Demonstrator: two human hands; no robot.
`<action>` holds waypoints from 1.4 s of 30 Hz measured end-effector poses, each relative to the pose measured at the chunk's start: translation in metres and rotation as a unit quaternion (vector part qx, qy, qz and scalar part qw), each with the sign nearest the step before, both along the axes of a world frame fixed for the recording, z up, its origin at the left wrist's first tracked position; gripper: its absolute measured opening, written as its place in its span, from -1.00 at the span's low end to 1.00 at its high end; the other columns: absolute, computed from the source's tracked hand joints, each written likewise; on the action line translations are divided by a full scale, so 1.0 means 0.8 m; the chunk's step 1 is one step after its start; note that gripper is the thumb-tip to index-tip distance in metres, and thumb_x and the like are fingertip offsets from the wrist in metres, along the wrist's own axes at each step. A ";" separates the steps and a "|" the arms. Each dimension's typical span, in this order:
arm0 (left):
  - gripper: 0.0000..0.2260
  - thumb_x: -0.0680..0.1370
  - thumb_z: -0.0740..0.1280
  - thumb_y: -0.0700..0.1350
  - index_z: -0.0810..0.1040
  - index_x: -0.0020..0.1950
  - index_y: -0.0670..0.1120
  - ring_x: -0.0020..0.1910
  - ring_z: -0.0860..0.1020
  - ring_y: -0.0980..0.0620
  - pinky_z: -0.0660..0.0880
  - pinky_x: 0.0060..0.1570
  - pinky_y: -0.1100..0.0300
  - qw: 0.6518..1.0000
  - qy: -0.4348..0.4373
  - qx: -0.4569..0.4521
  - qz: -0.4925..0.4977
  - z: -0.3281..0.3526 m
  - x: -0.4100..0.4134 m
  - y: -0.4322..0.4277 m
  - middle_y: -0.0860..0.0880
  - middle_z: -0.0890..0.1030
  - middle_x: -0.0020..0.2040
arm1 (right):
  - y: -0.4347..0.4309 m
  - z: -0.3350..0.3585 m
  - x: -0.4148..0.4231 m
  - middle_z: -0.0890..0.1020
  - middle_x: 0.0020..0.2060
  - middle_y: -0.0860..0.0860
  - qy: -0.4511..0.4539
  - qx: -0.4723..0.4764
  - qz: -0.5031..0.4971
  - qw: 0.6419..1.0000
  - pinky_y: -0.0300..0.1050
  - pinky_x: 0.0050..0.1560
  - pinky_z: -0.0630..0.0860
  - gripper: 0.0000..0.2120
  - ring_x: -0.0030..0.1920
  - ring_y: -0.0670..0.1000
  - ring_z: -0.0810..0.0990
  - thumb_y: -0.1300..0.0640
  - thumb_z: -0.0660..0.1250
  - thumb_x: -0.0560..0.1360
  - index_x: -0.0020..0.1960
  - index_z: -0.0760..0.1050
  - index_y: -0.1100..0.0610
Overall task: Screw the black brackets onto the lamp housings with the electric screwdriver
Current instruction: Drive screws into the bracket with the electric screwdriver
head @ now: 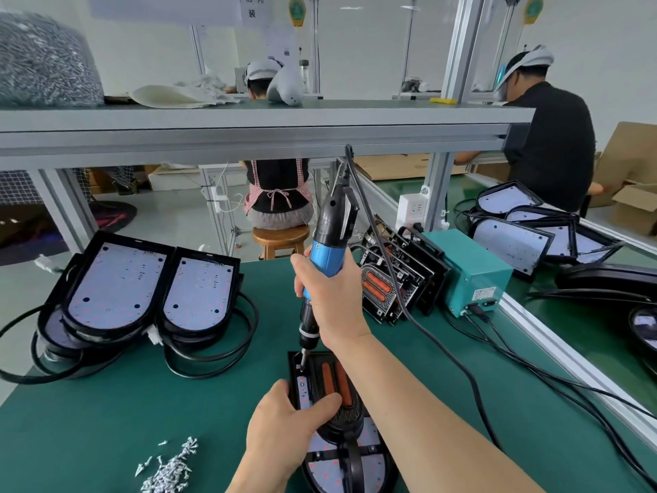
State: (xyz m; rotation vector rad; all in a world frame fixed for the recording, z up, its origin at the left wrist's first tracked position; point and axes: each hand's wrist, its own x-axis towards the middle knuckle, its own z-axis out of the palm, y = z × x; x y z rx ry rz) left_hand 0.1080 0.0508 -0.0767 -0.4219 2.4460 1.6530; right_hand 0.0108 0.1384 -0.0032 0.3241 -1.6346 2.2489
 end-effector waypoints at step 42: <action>-0.30 0.12 0.52 0.24 0.55 0.10 -0.15 0.07 0.64 -0.13 0.54 0.19 -0.12 0.998 0.008 0.058 -0.020 0.015 0.019 0.000 -0.10 0.67 0.06 | 0.194 -0.097 0.112 0.57 -0.08 0.24 -0.391 0.137 -0.120 0.902 0.05 -0.20 0.62 -0.71 -0.21 0.17 0.61 0.07 0.42 0.59 0.09 0.39 0.23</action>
